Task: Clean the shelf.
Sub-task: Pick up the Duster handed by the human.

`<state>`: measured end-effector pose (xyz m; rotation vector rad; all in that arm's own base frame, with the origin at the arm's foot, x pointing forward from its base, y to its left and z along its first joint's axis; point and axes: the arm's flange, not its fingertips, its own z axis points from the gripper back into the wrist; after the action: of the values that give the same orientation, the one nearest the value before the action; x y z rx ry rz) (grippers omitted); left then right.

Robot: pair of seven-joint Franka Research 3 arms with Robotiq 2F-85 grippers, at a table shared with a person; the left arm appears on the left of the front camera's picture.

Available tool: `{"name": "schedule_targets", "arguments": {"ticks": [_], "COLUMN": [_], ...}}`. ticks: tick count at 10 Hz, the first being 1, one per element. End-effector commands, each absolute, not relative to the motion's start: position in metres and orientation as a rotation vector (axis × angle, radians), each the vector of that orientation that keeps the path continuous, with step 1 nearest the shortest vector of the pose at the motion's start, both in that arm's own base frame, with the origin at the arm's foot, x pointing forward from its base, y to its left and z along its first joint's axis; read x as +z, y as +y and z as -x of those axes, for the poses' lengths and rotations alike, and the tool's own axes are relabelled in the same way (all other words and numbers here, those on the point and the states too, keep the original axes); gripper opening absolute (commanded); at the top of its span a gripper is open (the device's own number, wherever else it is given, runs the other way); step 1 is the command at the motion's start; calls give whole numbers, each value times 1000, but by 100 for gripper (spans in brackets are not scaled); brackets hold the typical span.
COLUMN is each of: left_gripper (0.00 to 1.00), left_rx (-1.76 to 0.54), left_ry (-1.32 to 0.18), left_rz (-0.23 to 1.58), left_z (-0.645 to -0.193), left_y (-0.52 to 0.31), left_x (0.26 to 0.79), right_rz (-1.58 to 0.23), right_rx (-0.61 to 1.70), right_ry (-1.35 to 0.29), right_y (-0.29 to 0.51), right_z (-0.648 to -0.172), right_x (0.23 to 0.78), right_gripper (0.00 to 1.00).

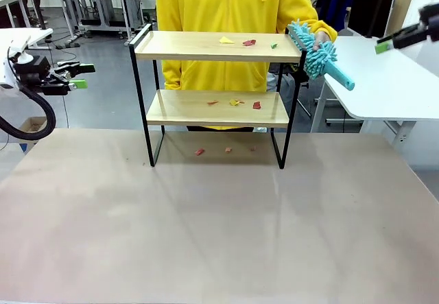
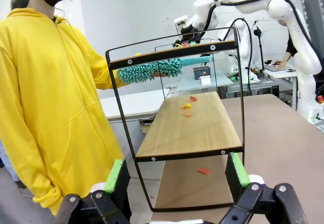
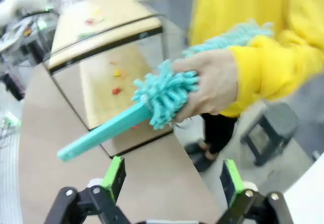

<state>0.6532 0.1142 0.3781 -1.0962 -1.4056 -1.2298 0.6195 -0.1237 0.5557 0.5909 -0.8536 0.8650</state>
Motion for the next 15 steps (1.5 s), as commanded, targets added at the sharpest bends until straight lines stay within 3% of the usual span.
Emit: {"name": "schedule_targets", "arguments": {"ticks": [1,4,6,7,11,15], "left_gripper": [100,100,100,100,100,100], "left_rx": [-1236,-1236,-1236,-1236,-1236,-1236], "left_ry": [-1406,-1406,-1406,-1406,-1406,-1406], "left_rz": [1095,1095,1095,1095,1095,1095], "left_z": [-653,-653,-653,-653,-653,-653], "left_y": [114,114,114,114,114,114], "left_x": [380,380,380,380,380,380], "right_rz": [-468,-246,-254,-237,-240,-101], "right_rx": [691,490,498,533,512,441], "right_ry": [-734,-677,-750,-720,-717,-738], "right_y": [-65,-5,-4,-3,0,58], "right_z": [-591,-548,-527,-553,-544,-532], "right_x": [571,601,605,608,605,587], "right_gripper": [100,100,100,100,100,100]}}
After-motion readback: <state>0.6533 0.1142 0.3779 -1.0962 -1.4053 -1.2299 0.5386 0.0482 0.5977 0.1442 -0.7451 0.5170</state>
